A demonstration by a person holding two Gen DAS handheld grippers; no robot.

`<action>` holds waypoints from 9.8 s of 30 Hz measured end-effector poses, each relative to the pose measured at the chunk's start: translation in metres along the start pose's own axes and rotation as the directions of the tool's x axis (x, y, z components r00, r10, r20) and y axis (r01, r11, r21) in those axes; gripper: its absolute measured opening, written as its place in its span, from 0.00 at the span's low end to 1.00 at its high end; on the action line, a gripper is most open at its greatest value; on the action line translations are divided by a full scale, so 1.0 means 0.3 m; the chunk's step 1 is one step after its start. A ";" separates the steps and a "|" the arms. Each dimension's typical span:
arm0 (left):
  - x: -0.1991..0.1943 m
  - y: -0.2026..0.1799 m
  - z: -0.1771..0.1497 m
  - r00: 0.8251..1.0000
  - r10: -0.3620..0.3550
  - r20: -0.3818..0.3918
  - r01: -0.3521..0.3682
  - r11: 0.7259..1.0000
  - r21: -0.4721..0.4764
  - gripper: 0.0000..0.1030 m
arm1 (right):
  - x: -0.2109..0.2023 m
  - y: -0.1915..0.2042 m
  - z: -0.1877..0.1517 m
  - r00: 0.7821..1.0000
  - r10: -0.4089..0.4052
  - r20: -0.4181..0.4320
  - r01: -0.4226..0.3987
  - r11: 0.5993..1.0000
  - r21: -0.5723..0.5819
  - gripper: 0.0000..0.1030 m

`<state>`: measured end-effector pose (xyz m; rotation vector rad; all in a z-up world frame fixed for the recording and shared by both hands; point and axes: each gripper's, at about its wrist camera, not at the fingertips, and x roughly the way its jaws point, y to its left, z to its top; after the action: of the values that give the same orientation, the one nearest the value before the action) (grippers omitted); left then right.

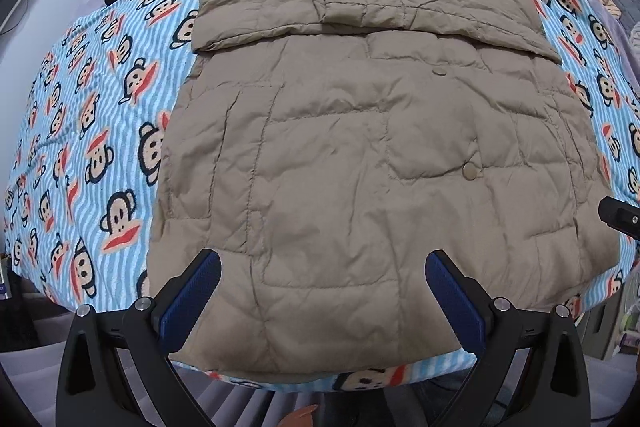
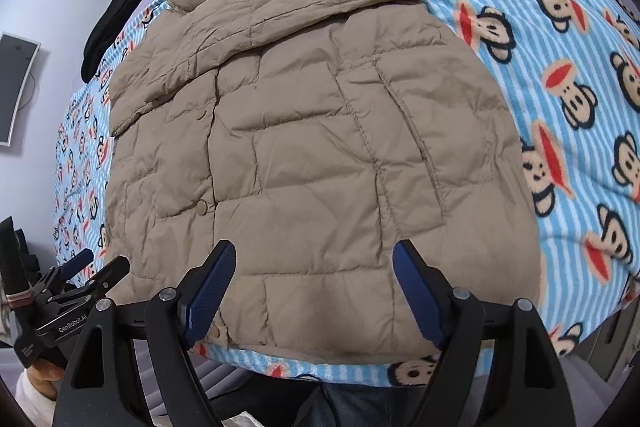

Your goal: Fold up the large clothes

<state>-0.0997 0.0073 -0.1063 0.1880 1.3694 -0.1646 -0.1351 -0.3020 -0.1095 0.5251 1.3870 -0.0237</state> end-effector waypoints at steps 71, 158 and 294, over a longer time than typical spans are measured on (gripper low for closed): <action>0.205 0.363 -0.165 0.857 -0.514 0.038 0.482 0.774 -0.411 0.17 | 0.190 -0.425 -0.333 0.901 0.363 0.238 -0.409 0.524 0.747 0.19; 0.424 -0.009 1.054 0.914 -0.081 0.398 0.083 0.996 0.012 0.43 | 0.450 0.263 0.997 0.966 0.221 0.135 -0.181 0.950 -0.255 0.11; 0.184 0.446 0.274 0.894 -0.251 0.372 0.390 0.844 -0.368 0.17 | 0.365 -0.231 0.330 0.764 0.587 0.268 -0.642 0.652 0.403 0.23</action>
<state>0.0195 0.1184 -0.1400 -0.4383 1.0788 -0.1589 -0.0433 -0.3682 -0.2268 1.3848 1.0164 0.1652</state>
